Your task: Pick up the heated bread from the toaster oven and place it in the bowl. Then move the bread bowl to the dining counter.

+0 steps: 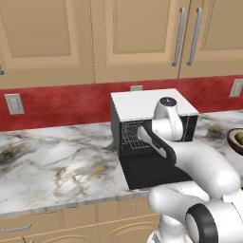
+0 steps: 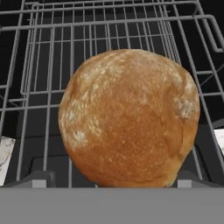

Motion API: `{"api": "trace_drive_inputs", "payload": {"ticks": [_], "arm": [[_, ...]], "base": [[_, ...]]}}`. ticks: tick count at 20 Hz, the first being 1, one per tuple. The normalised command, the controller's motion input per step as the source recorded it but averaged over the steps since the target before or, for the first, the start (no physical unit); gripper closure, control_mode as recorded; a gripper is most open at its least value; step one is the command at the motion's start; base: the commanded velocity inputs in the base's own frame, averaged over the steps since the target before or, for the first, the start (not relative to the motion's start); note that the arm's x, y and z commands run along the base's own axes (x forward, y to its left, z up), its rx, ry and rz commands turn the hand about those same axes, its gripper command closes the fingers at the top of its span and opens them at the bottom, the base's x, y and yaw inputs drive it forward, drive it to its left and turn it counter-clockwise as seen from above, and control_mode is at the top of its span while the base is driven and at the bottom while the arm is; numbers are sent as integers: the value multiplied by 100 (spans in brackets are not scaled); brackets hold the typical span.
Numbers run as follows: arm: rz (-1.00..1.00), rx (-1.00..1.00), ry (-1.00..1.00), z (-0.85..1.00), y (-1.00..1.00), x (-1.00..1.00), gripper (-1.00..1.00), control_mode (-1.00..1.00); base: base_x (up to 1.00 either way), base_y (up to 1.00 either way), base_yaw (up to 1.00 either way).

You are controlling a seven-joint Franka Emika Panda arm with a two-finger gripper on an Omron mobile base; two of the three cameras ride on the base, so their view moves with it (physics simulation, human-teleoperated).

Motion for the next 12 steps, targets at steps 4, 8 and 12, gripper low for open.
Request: {"api": "trace_drive_inputs", "payload": {"ticks": [4,8,12], "arm": [[0,0,-3,-50,-23,-23,-100,-100],[0,0,-6,-36,-26,-24,-100,-100],[0,0,0,-31,-20,-19,-100,-100]], "base": [[0,0,0],[0,0,0],[0,0,0]]}}
